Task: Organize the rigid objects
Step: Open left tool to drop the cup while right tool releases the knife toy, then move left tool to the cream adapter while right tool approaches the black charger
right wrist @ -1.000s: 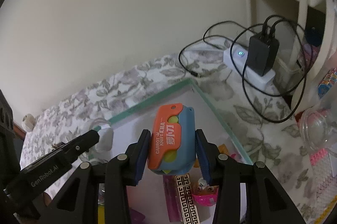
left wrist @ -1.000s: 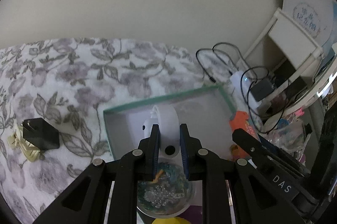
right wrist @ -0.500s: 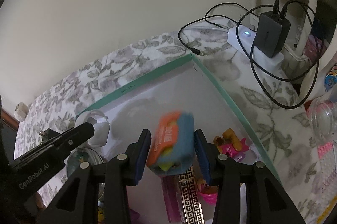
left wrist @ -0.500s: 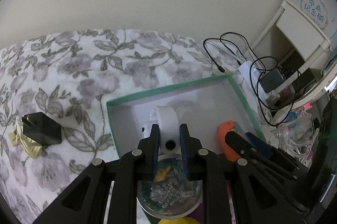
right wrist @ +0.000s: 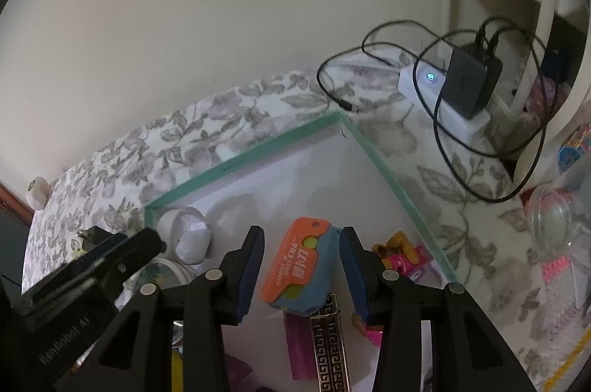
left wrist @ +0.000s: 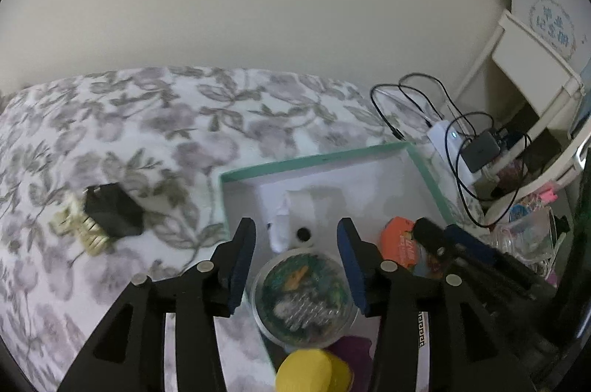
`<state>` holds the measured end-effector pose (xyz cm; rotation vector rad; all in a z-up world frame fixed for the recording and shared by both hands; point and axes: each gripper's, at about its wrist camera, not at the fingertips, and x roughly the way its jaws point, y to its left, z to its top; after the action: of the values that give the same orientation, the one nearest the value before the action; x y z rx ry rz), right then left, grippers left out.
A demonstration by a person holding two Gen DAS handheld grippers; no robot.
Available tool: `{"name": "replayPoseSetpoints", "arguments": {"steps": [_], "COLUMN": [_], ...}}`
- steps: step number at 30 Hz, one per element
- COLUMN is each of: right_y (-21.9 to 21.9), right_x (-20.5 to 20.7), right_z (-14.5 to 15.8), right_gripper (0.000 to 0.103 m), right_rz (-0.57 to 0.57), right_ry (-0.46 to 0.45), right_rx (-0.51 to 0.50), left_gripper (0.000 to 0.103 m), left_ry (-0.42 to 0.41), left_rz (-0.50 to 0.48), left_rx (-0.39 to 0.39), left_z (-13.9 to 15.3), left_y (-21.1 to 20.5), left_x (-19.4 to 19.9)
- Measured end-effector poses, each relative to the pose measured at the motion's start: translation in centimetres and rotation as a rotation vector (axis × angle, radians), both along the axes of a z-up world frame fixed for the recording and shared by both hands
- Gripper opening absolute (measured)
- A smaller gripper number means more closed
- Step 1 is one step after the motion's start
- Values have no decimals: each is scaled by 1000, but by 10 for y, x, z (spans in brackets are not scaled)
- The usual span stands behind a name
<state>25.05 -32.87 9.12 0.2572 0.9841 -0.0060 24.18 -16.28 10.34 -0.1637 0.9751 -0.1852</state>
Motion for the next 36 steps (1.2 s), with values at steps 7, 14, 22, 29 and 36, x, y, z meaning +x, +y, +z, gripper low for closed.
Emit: {"name": "replayPoseSetpoints", "arguments": {"steps": [7, 14, 22, 29, 36], "right_y": [5, 11, 22, 26, 35], "right_x": [-4, -5, -6, -4, -4], "right_z": [17, 18, 20, 14, 14], "right_gripper": [59, 76, 98, 103, 103], "right_rz": [14, 43, 75, 76, 91], "right_ry": [-29, -29, -54, -49, -65], "right_rx": [-35, -25, -34, -43, -72], "left_gripper": [62, 83, 96, 101, 102], "left_ry": [-36, -44, -46, -31, -27], "left_rz": [160, 233, 259, 306, 335], "left_rx": [38, 94, 137, 153, 147], "left_z": [12, 11, 4, 0, 3], "left_y": [31, 50, 65, 81, 97], "left_x": [-15, -20, -19, -17, -16]}}
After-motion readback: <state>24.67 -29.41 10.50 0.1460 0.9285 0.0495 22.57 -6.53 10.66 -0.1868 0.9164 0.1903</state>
